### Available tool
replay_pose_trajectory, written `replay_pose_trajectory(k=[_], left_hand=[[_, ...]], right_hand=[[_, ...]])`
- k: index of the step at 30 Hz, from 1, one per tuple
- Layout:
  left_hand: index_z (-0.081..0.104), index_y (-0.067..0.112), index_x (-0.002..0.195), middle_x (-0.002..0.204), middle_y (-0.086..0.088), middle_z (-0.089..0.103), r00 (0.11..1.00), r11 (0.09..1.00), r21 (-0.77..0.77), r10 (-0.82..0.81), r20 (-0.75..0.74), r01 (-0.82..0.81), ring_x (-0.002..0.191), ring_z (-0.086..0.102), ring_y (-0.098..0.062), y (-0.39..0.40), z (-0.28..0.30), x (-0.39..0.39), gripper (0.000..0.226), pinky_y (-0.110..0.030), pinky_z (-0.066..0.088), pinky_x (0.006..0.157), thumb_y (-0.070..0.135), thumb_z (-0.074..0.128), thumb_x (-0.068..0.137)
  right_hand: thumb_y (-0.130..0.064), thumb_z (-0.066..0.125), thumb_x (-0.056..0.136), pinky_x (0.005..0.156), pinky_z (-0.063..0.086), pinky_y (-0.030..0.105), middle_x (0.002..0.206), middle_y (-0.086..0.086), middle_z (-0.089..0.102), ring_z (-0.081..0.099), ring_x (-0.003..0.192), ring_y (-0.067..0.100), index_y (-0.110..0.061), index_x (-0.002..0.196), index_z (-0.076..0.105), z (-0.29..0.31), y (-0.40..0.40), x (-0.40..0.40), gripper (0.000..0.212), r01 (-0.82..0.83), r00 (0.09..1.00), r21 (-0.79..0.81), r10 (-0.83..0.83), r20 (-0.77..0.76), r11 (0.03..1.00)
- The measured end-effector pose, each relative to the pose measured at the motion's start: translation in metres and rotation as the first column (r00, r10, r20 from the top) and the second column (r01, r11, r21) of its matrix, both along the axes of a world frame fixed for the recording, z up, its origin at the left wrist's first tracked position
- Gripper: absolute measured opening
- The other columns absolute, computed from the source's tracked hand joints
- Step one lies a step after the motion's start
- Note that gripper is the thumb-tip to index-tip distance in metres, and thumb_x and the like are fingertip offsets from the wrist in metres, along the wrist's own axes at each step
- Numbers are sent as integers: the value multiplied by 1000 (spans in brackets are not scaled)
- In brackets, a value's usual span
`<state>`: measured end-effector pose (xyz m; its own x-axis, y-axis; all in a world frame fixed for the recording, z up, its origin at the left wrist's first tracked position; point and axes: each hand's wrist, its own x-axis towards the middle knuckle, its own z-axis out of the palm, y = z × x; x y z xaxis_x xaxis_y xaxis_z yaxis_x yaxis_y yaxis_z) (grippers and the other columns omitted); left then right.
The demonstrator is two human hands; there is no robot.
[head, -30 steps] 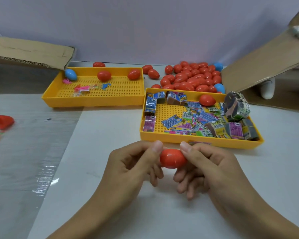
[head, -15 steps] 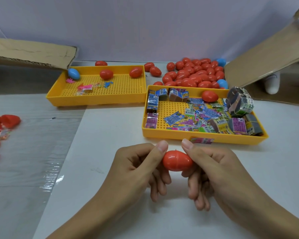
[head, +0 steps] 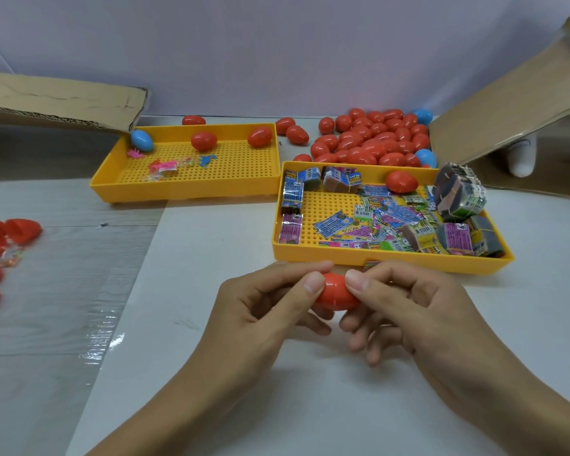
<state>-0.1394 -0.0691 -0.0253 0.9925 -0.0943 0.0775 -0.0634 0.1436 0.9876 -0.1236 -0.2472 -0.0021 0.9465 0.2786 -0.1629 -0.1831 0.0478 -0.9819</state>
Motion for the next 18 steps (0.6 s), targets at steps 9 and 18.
replay_pose_trajectory(k=[9,18], left_hand=[[75,12,109,113,-10,69,994,998,-58,-29,101,35,102,71,-28,4,-2,2,29,-30,57,84,17,69,81],[70,7,106,111,-9,71,981,999,-24,-27,190,32,112,67,-25,4,-2,1,38,-24,54,86,-15,57,79]], right_hand=[[-28,82,69,51,54,28,88,7,76,73,75,23,-26,96,76,-1,-9,5,28,-23,989,-76,34,142,997],[-18,79,74,52,57,37,95,-8,74,72,89,14,-31,99,72,-1,-12,1,29,54,870,-286,95,484,957]])
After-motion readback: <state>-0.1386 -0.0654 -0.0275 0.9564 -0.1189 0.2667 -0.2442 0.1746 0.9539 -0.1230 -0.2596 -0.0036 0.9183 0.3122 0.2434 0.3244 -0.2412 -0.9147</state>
